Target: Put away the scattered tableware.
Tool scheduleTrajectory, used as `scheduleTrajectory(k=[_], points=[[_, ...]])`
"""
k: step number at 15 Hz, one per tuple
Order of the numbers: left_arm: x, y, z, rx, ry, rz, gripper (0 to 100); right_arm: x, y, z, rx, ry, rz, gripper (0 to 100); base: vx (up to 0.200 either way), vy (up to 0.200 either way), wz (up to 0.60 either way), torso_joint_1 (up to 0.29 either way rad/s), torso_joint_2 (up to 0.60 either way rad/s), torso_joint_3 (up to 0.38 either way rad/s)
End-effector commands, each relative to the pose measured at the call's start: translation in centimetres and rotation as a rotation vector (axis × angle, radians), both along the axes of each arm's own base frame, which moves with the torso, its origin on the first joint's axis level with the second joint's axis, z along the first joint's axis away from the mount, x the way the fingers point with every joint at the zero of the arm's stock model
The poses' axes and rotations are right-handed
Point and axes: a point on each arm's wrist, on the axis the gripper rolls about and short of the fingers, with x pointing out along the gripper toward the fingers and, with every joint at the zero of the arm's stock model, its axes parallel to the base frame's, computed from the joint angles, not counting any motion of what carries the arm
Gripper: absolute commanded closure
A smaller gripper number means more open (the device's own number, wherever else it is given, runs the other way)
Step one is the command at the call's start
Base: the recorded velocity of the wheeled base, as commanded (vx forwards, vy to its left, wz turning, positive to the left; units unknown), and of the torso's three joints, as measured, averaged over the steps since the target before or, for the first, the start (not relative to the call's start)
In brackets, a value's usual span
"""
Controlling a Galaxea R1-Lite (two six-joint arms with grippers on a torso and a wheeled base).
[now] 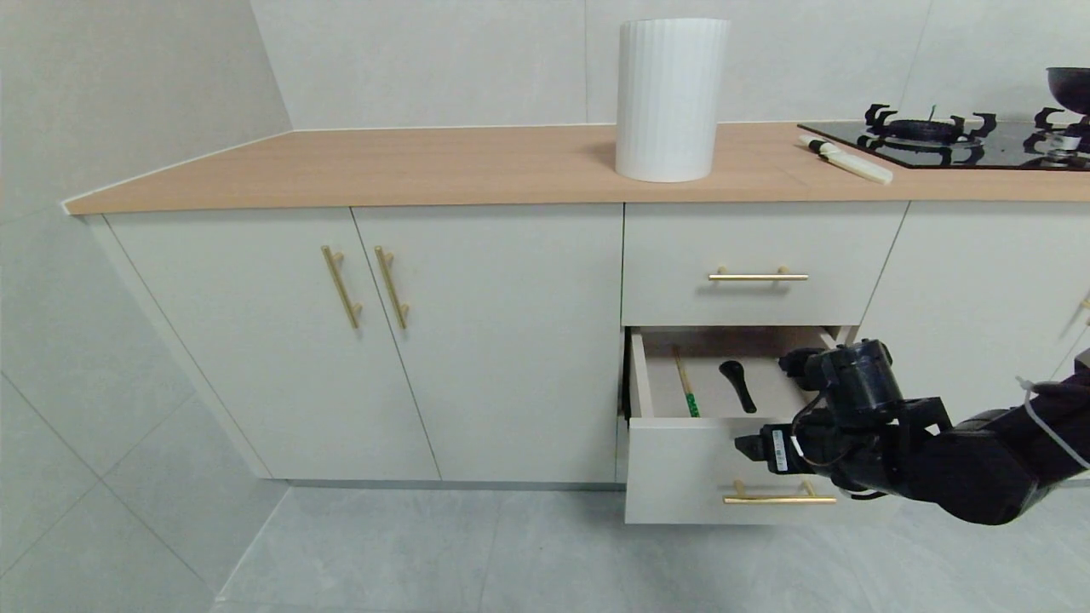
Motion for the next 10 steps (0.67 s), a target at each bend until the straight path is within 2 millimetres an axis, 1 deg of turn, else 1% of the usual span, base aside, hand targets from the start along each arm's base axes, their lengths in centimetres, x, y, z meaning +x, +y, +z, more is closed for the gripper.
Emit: scheduleTrajectory(k=[1,3,10], points=[[0.0,0.0,0.0,0.000,0.000,0.000,0,1.2,0.3,-0.5,-0.004,-0.002,-0.001,0,0.000,0.000,0.00,0.000,0.00,0.000],[0.0,0.0,0.0,0.000,0.000,0.000,0,2.1,0.5,-0.3,0.003,-0.022,-0.006,0,0.000,0.000,0.00,0.000,0.00,0.000],[0.0,0.0,0.0,0.000,0.000,0.000,0,5.3,0.4,-0.5,-0.008,-0.062,-0.018,0,0.000,0.000,0.00,0.000,0.00,0.000]])
